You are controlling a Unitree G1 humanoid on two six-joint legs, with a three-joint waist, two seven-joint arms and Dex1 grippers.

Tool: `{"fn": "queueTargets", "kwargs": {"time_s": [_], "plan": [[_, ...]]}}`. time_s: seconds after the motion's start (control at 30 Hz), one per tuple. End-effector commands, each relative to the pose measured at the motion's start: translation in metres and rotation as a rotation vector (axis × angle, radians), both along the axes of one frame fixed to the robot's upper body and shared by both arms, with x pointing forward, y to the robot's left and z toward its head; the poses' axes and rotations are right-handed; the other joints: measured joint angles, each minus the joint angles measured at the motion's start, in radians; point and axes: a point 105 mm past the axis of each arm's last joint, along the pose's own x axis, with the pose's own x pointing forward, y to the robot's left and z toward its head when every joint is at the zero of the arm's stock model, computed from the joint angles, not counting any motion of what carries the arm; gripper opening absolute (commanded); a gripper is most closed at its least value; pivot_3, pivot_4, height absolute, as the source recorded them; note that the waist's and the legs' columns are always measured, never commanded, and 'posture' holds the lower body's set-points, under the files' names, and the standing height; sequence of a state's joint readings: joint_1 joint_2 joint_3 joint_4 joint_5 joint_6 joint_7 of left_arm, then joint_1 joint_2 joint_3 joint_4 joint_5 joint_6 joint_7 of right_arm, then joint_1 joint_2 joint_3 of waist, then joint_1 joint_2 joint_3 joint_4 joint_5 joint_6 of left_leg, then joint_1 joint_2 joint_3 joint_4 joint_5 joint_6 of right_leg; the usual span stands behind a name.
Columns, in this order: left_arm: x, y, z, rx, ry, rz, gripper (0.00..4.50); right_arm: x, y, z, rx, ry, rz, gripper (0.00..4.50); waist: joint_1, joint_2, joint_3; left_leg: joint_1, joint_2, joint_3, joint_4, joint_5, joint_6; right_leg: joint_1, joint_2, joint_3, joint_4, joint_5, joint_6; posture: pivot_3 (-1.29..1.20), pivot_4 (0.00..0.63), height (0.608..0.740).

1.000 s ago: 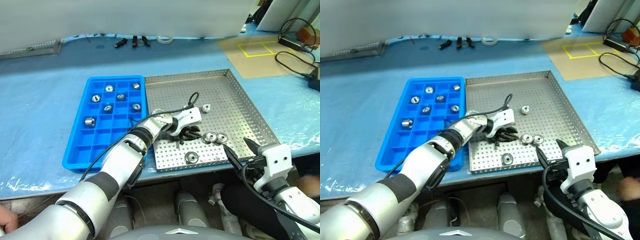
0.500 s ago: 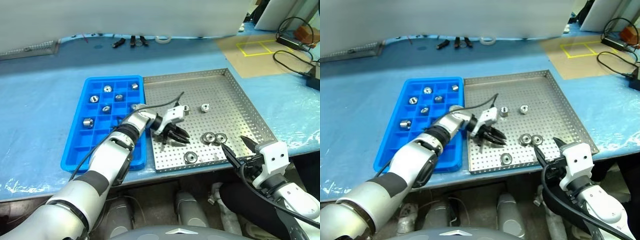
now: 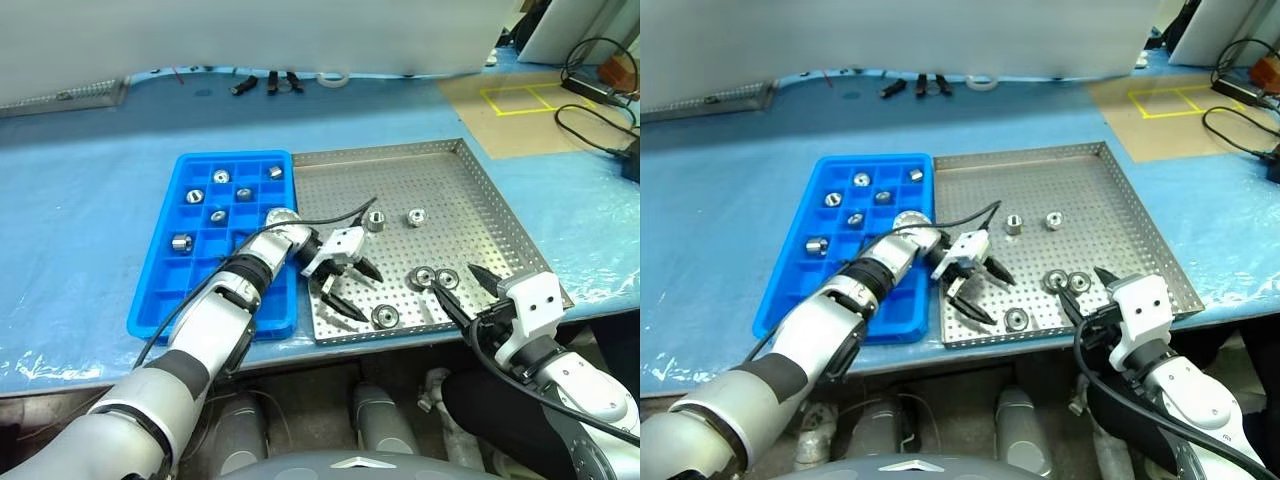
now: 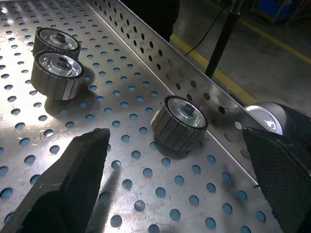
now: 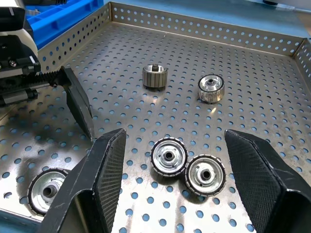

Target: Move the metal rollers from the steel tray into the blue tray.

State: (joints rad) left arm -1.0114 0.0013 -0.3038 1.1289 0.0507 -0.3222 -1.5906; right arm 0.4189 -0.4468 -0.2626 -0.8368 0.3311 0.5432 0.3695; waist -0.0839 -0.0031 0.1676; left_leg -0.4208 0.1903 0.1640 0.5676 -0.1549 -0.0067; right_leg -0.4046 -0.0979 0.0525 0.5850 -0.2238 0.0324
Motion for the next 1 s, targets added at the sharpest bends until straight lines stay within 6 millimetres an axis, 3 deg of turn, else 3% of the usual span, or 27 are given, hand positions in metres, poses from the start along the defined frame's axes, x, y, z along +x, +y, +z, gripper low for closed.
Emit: {"fn": "queueTargets", "kwargs": {"time_s": [0.03,0.23,0.43,0.6,1.0], "plan": [[-0.002,-0.013,0.003,-0.034,-0.052,-0.005,4.44,-0.004,-0.001,0.006,-0.01,-0.029,-0.002,3.39,-0.001,0.0,0.0,0.0,0.0,0.0,0.0,0.0,0.0,0.0,0.0,0.0,0.0,0.0,0.0,-0.55,0.15,0.74],[-0.007,-0.022,-0.009,-0.007,-0.124,-0.029,4.44,-0.006,-0.004,0.005,-0.014,-0.028,-0.019,3.39,-0.01,0.0,0.0,0.0,0.0,0.0,0.0,0.0,0.0,0.0,0.0,0.0,0.0,0.0,0.0,-0.57,0.15,0.74],[-0.009,-0.017,-0.018,0.043,-0.193,-0.075,4.44,-0.009,-0.004,0.007,-0.016,-0.028,-0.03,3.39,-0.009,0.0,0.0,0.0,0.0,0.0,0.0,0.0,0.0,0.0,0.0,0.0,0.0,0.0,0.0,-0.59,0.15,0.74],[-0.008,-0.015,-0.02,0.054,-0.222,-0.081,4.44,-0.011,-0.003,0.007,-0.017,-0.025,-0.036,3.39,-0.009,0.0,0.0,0.0,0.0,0.0,0.0,0.0,0.0,0.0,0.0,0.0,0.0,0.0,0.001,-0.6,0.15,0.74],[-0.019,-0.033,-0.019,-0.04,-0.21,-0.08,4.44,-0.016,-0.007,0.0,-0.023,-0.002,-0.057,3.39,-0.005,0.002,-0.001,0.0,-0.004,0.002,0.002,-0.004,0.006,0.003,-0.009,-0.001,-0.001,-0.003,0.004,-0.61,0.15,0.74]]}}
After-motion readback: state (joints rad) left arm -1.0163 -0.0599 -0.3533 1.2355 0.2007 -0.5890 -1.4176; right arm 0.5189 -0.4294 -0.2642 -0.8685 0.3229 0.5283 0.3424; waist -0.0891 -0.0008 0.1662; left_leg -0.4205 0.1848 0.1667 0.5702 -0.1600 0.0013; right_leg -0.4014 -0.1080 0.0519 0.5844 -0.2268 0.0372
